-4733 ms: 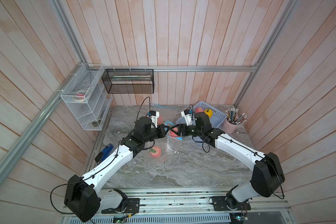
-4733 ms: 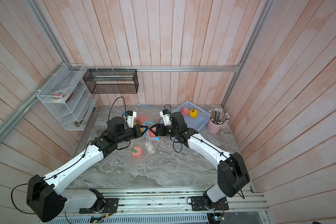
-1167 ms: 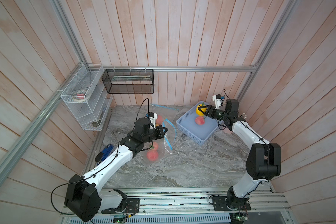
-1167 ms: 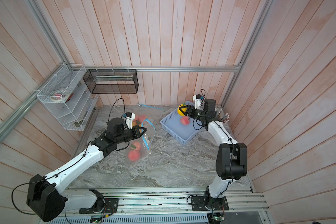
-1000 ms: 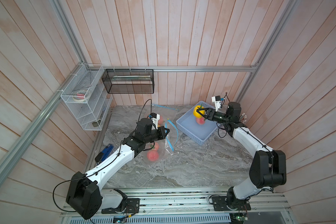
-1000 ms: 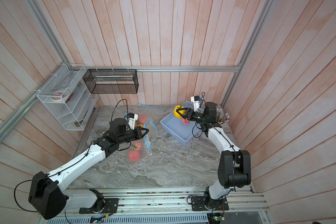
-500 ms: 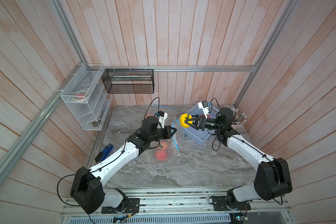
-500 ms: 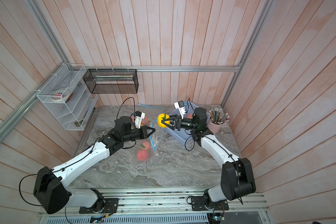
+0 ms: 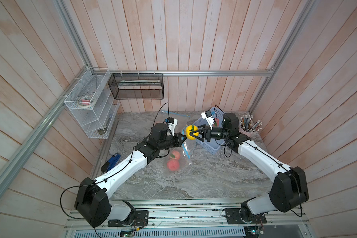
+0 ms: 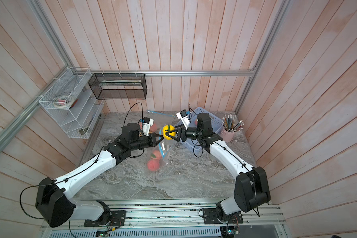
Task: Place the peach in a zip-top bag and seal the zipper
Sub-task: Place the peach in the zipper food storage bag.
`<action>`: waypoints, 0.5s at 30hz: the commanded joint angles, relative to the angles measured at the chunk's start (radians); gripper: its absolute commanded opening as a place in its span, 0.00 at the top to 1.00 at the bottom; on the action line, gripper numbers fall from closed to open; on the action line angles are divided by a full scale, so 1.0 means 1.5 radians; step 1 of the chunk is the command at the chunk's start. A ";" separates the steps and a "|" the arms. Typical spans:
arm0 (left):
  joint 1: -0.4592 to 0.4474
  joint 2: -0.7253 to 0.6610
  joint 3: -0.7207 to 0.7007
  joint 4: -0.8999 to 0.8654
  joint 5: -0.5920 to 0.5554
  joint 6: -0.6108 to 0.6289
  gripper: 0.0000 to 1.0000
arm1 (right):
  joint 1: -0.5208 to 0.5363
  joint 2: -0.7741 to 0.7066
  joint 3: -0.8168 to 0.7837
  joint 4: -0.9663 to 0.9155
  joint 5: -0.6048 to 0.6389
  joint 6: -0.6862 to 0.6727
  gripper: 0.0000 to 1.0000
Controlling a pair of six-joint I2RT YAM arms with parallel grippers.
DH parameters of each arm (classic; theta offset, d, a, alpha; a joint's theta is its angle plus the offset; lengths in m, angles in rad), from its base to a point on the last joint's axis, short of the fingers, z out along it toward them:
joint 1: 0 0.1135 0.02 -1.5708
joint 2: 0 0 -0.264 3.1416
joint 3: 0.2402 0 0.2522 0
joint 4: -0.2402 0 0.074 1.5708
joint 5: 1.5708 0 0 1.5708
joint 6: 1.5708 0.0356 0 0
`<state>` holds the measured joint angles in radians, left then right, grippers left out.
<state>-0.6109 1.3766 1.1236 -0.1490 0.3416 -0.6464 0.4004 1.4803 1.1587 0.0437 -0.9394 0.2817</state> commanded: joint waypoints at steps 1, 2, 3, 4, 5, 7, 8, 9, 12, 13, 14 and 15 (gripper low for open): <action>-0.006 -0.037 0.003 0.027 -0.021 0.019 1.00 | 0.005 0.016 0.023 -0.124 0.071 -0.078 0.33; -0.006 -0.039 0.002 0.029 -0.023 0.020 1.00 | 0.005 0.015 0.027 -0.136 0.078 -0.086 0.33; -0.006 -0.040 0.000 0.031 -0.027 0.019 1.00 | 0.007 0.014 0.032 -0.148 0.084 -0.094 0.33; -0.006 -0.041 -0.001 0.033 -0.029 0.018 1.00 | 0.006 0.012 0.037 -0.159 0.090 -0.102 0.32; -0.006 -0.041 -0.003 0.035 -0.029 0.018 1.00 | 0.007 0.010 0.042 -0.169 0.095 -0.109 0.32; -0.006 -0.040 -0.004 0.037 -0.029 0.017 1.00 | 0.013 0.010 0.056 -0.192 0.109 -0.125 0.30; -0.006 -0.039 -0.004 0.037 -0.028 0.017 1.00 | 0.016 0.010 0.062 -0.202 0.114 -0.133 0.28; -0.006 -0.039 -0.004 0.037 -0.028 0.016 1.00 | 0.019 0.010 0.071 -0.211 0.118 -0.139 0.25; -0.006 -0.037 -0.006 0.035 -0.030 0.016 1.00 | 0.021 0.002 0.083 -0.210 0.106 -0.140 0.17; -0.006 -0.037 -0.008 0.035 -0.031 0.017 1.00 | 0.021 -0.004 0.084 -0.203 0.105 -0.135 0.15; -0.006 -0.037 -0.008 0.033 -0.032 0.017 1.00 | 0.022 -0.009 0.084 -0.193 0.104 -0.128 0.13; -0.006 -0.037 -0.008 0.031 -0.034 0.018 1.00 | 0.021 -0.016 0.082 -0.182 0.104 -0.122 0.12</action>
<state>-0.6167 1.3293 1.1217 -0.1234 0.3058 -0.6392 0.4297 1.4860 1.2613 -0.2214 -0.7937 0.1020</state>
